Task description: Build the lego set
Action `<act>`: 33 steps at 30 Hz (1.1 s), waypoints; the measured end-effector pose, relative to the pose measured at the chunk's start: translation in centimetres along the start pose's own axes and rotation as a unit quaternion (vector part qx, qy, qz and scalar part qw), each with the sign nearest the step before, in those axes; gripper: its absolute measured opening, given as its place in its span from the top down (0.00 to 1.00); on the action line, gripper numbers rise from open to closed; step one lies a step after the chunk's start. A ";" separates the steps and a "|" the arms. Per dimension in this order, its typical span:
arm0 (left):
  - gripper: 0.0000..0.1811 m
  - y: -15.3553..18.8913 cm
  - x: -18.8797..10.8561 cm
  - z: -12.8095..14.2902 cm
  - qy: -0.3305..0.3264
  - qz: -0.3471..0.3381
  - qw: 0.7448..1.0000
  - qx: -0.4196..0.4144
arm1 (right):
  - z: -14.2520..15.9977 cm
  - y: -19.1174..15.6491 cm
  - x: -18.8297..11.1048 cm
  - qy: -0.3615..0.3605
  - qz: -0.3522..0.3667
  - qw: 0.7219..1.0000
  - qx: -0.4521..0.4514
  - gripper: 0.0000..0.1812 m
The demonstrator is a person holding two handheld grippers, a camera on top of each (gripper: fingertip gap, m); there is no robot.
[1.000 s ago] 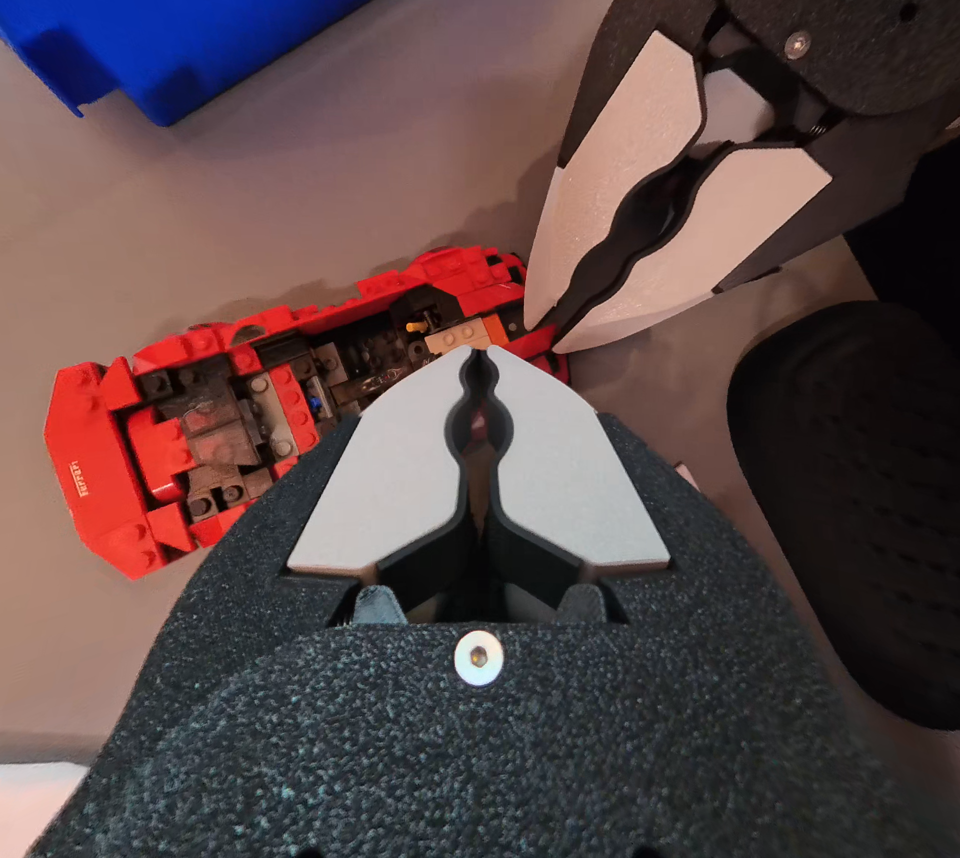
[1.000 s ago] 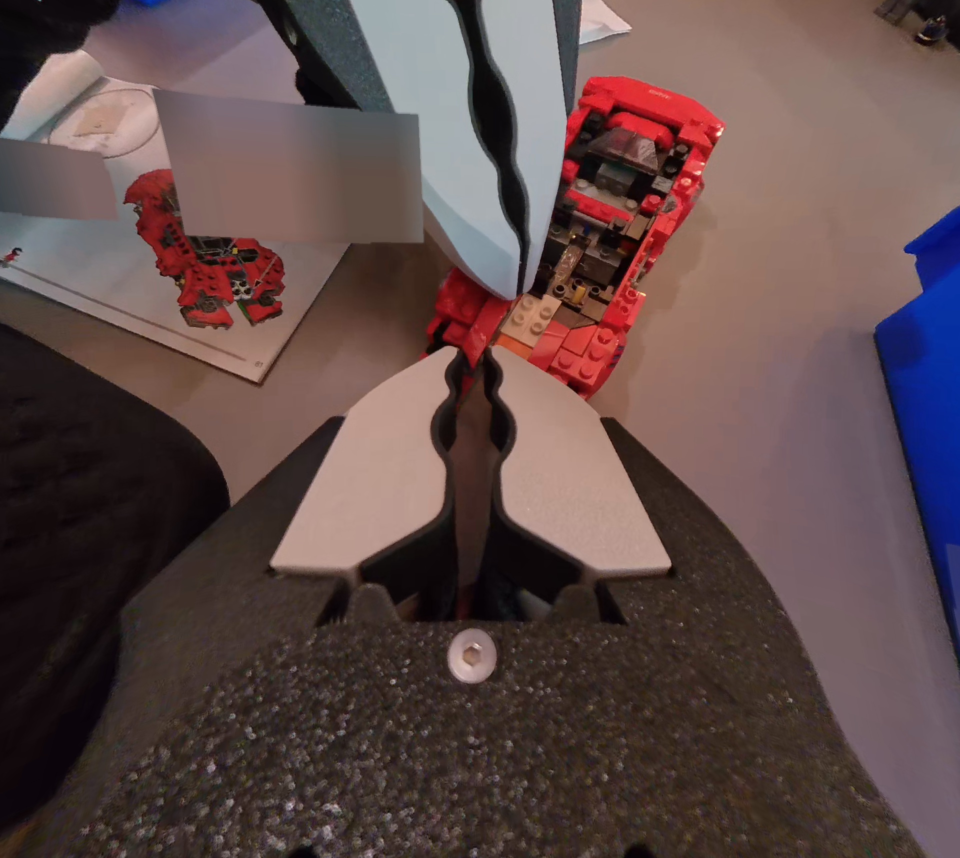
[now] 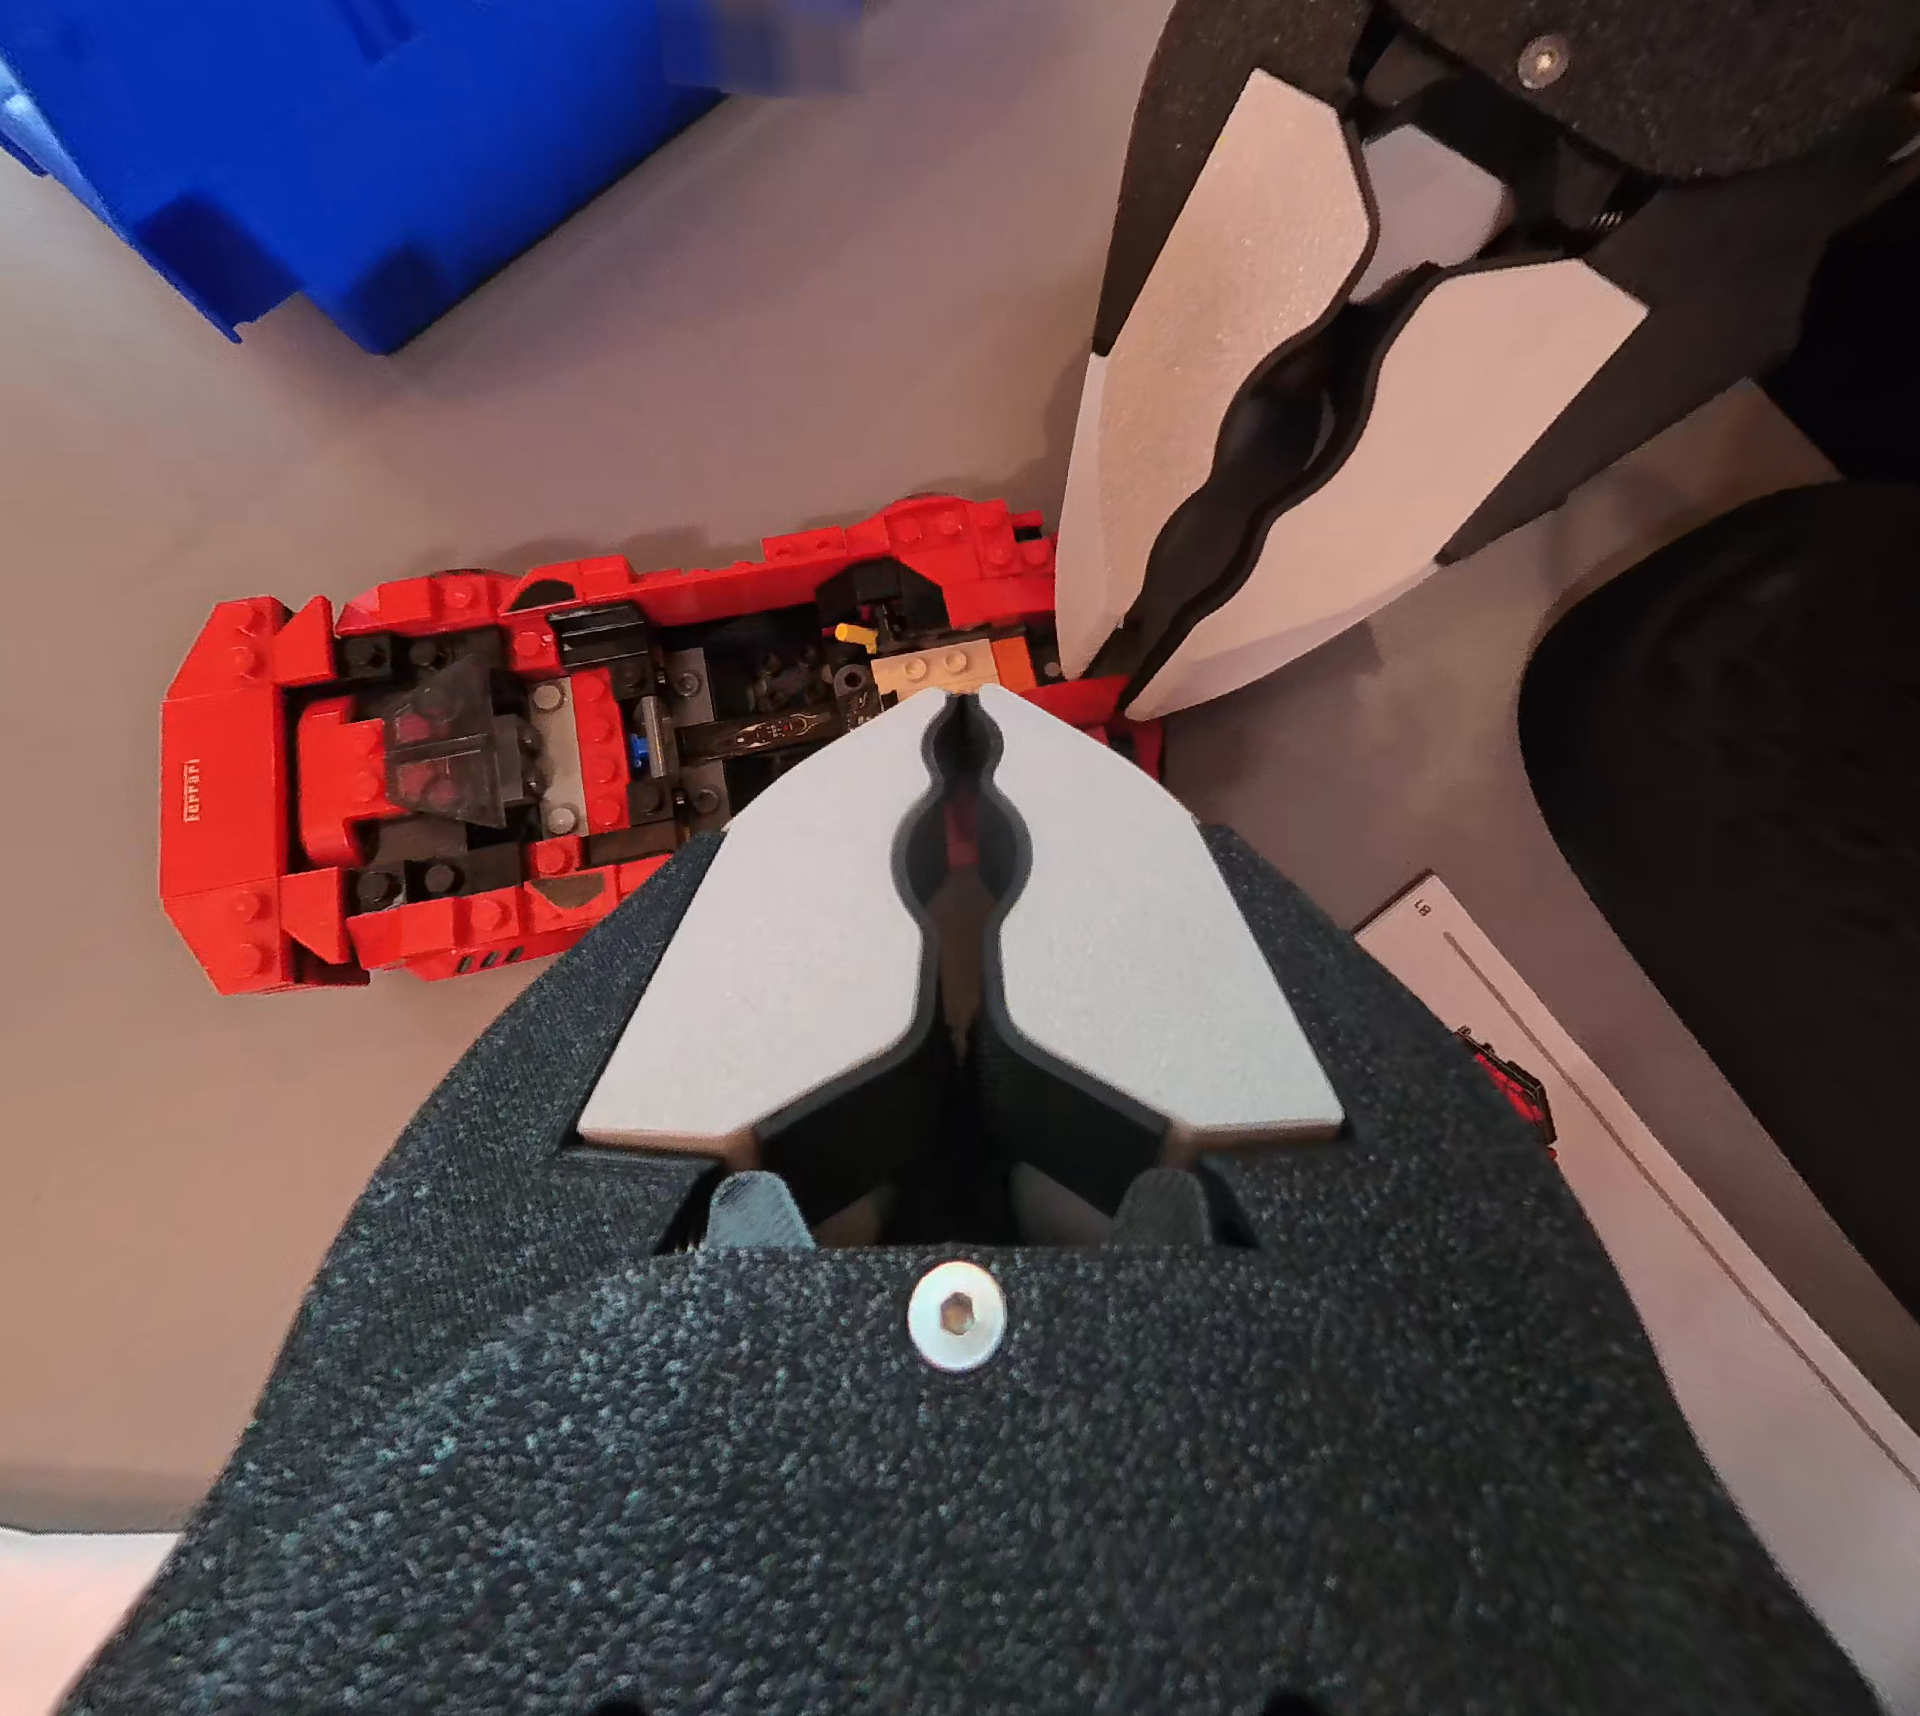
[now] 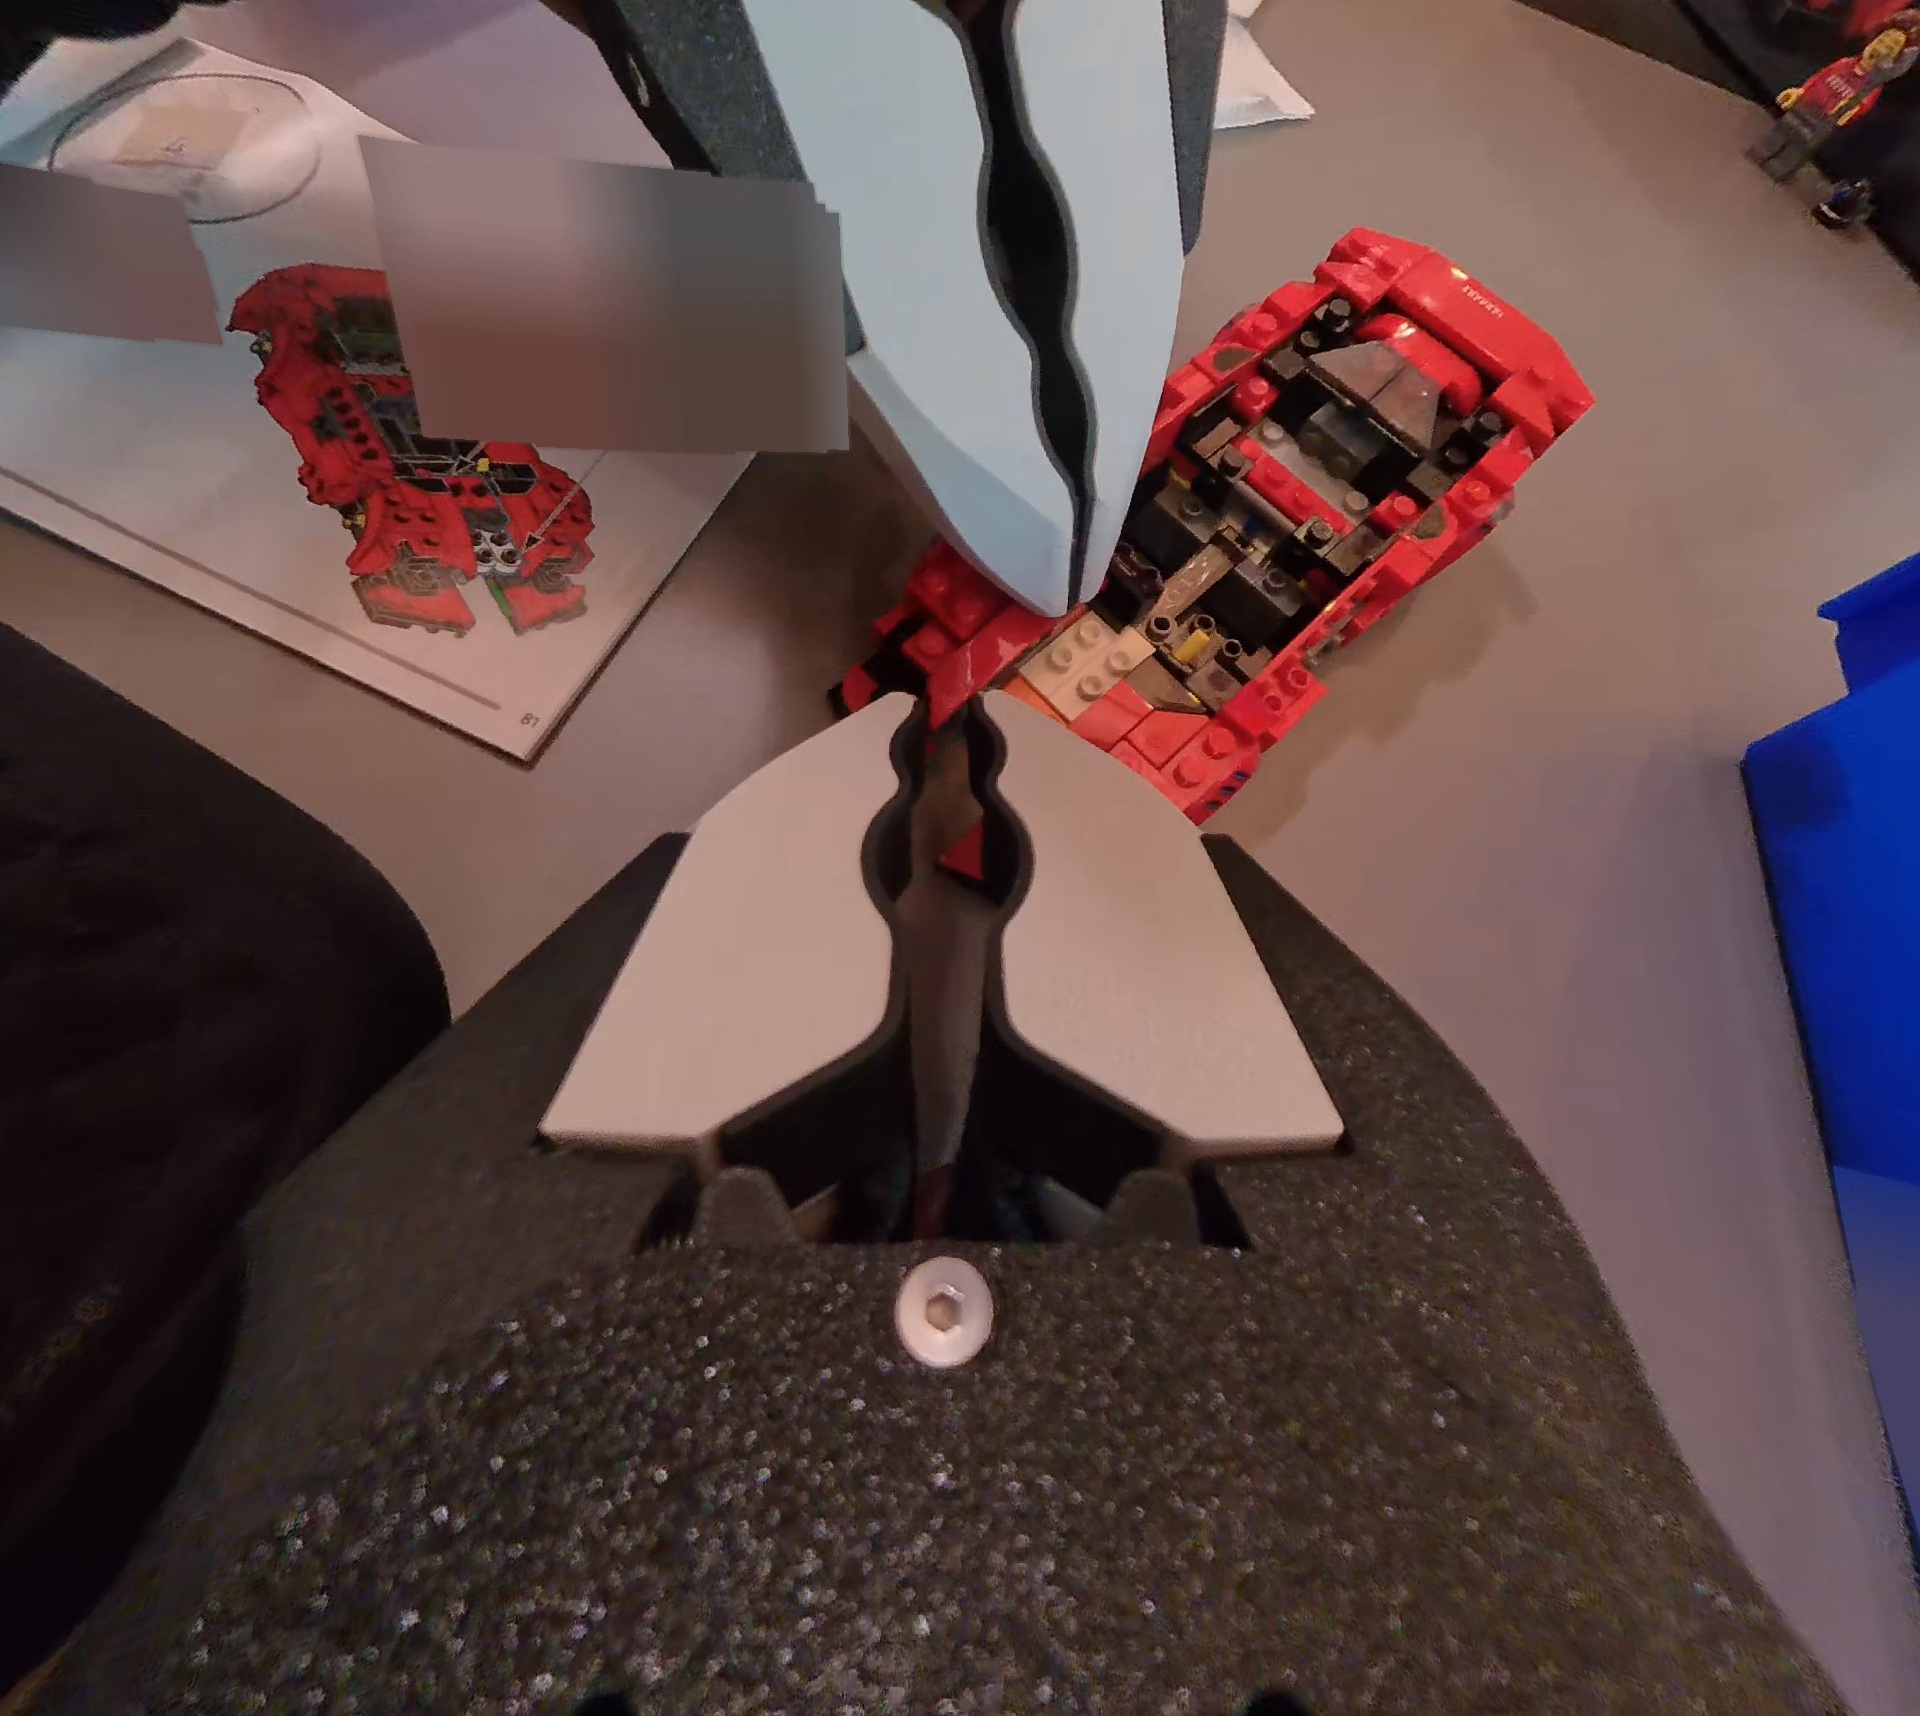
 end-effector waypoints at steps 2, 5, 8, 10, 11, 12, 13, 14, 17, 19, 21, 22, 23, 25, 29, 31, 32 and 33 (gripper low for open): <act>0.99 0.0 0.0 0.0 -0.001 -0.001 1.000 0.002 | 0.0 0.1 0.0 0.002 -0.008 1.000 0.004 0.96; 1.00 0.1 -0.1 0.1 0.001 -0.006 1.000 0.011 | 0.0 0.1 0.0 0.001 -0.011 1.000 0.000 0.96; 1.00 0.2 -0.1 0.0 -0.002 -0.009 1.000 0.011 | 0.0 0.2 -0.1 0.001 -0.018 1.000 0.005 0.96; 1.00 0.1 -0.1 -0.1 -0.004 -0.006 1.000 0.008 | -0.1 0.3 -0.3 0.005 -0.030 0.999 0.015 0.96; 1.00 0.1 -0.1 -0.1 -0.005 -0.006 1.000 0.007 | -0.1 0.5 -0.5 0.010 -0.035 0.999 0.022 0.96; 1.00 0.1 -0.2 0.0 -0.006 -0.005 1.000 0.003 | -0.2 0.6 -0.8 0.016 -0.035 0.999 0.027 0.96; 1.00 0.1 -0.2 0.0 -0.009 -0.004 1.000 0.001 | -0.3 0.8 -1.1 0.022 -0.034 0.999 0.030 0.97; 1.00 0.1 -0.3 0.0 -0.012 -0.005 1.000 0.002 | -0.4 1.1 -1.3 0.030 -0.031 0.999 0.033 0.98; 1.00 0.0 -0.5 0.1 -0.015 -0.008 1.000 -0.002 | -1.0 1.5 -1.4 0.040 -0.049 0.997 0.035 1.00; 1.00 0.0 -0.6 0.2 -0.012 -0.009 1.000 -0.003 | -1.3 1.6 -0.7 0.030 -0.054 0.998 0.023 1.00; 1.00 -0.1 -0.6 0.3 -0.009 -0.007 1.000 -0.005 | -1.6 1.6 -0.2 0.012 -0.051 0.999 0.001 1.00; 1.00 -0.1 -0.6 0.3 -0.008 -0.008 1.000 -0.003 | -1.7 1.6 0.0 0.005 -0.048 0.999 -0.007 1.00; 1.00 -0.2 -0.7 0.3 -0.007 -0.009 1.000 -0.004 | -1.8 1.7 0.0 0.002 -0.046 0.999 -0.012 1.00; 1.00 -0.3 -0.8 0.4 -0.006 -0.007 1.000 -0.014 | -2.0 1.7 0.0 0.002 -0.052 0.999 -0.013 1.00; 1.00 -0.4 -1.8 0.2 0.025 -0.018 0.999 -0.031 | -2.1 2.2 -0.5 -0.010 -0.050 0.998 -0.023 1.00; 1.00 -0.8 -2.9 0.1 0.032 -0.056 0.996 -0.059 | -2.2 2.5 -0.6 -0.016 -0.058 0.998 -0.025 1.00; 1.00 -1.0 -3.5 0.4 0.027 -0.079 0.993 -0.083 | -2.3 2.6 -0.6 -0.022 -0.069 0.997 -0.026 1.00; 1.00 -0.9 -3.8 0.8 0.020 -0.092 0.989 -0.110 | -2.4 2.7 -0.5 -0.028 -0.080 0.996 -0.029 0.99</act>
Point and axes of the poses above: each gripper's, where its closed fingertips meet, x out along the fingers, z out of its underside, y = z × x across the jaws, the point moved 8 cm from there along -x, back along the fingers, and after that the axes turned 9 degrees about -z, right-handed, at the moved point
